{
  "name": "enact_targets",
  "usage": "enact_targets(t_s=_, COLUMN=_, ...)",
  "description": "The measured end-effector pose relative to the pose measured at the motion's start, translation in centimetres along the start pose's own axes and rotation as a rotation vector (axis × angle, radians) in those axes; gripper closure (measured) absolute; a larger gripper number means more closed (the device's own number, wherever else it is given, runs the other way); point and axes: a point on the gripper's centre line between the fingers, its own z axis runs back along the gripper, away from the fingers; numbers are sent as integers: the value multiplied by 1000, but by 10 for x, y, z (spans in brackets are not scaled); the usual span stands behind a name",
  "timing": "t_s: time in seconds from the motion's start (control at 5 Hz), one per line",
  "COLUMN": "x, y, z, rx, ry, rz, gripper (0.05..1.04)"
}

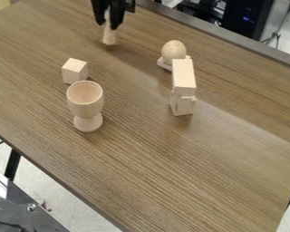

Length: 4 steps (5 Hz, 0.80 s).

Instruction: Remove the pawn on top of the cube

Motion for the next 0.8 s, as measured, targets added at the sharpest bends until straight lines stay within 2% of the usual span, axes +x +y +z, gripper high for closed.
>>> enact_targets(t_s=0.2, x=-4, y=-2, z=-8, rx=-6, ry=2, rz=2, gripper=727)
enact_targets(t_s=0.4, x=-6, y=-3, z=-8, rx=-5, ry=-13, rz=2, gripper=661)
enact_targets(t_s=0.6, x=-9, y=-4, z=-15, rx=-11, ry=-19, rz=7, gripper=348)
enact_targets(t_s=0.8, x=-7, y=-3, z=0, rx=-2, ry=-58, rz=9, gripper=101)
